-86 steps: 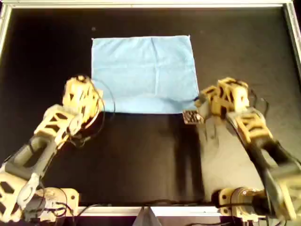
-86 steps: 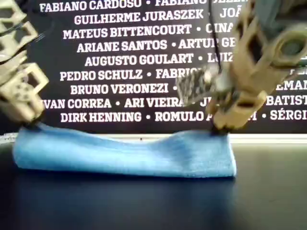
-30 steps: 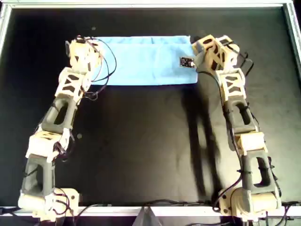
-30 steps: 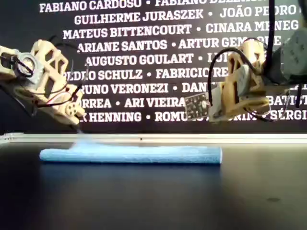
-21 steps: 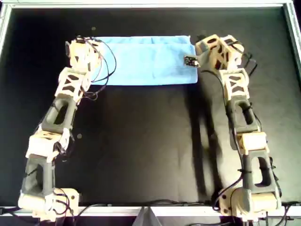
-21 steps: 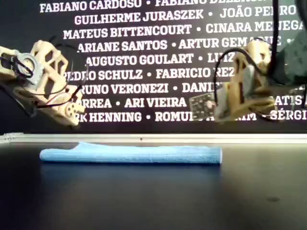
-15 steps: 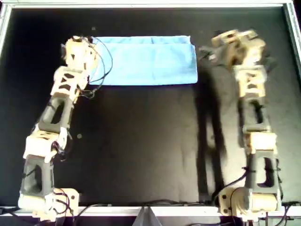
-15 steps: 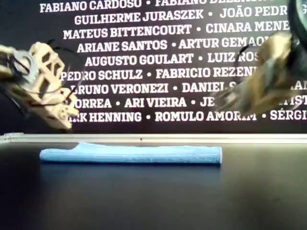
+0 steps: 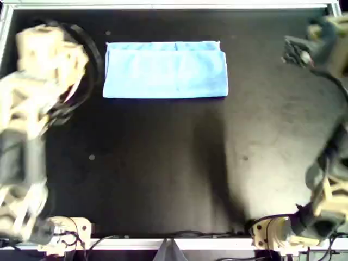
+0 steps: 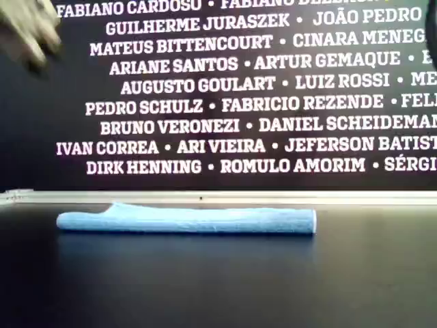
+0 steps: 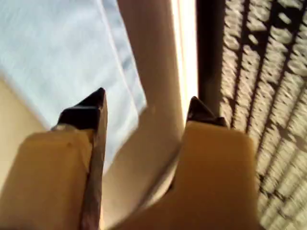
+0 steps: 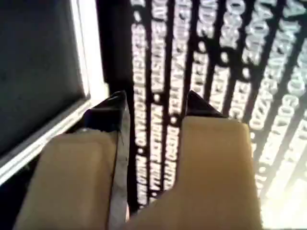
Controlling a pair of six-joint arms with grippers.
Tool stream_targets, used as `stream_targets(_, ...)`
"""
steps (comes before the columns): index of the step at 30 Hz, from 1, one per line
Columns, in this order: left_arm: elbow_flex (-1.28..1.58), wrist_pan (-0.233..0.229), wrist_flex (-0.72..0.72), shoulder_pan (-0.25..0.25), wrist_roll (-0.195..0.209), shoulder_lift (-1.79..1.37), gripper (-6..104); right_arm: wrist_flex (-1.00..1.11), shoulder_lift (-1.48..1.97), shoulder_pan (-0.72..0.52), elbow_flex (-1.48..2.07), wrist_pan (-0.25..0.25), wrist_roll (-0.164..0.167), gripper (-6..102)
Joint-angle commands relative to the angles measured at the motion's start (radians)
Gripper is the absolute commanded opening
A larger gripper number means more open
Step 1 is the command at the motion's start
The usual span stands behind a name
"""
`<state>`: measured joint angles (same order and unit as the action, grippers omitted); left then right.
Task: Fold a cloth
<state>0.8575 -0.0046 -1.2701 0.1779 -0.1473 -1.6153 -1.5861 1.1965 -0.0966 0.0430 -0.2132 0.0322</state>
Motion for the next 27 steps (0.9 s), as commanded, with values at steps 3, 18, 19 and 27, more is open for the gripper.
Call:
stream_targets(3, 0.049, 0.006, -0.114, -0.015, 0.005, -0.311, 60, -0.026, 0.27, 0.008, -0.041, -0.006, -0.005, 50)
stream_targets(18, 0.512, 0.008, -0.115, -0.006, 0.002, -0.902, 60, -0.026, 1.031, 0.028, 0.517, -0.006, 0.009, 48)
stream_targets(19, 0.555, 0.009, -0.114, -0.005, 0.002, -0.928, 60, -0.026, 1.086, 0.028, 0.609, -0.006, 0.011, 49)
stream_targets(27, 0.927, 0.011, 0.143, -0.003, 0.003, -1.048, 60, 0.135, 1.505, 0.028, 1.331, -0.005, 0.014, 50)
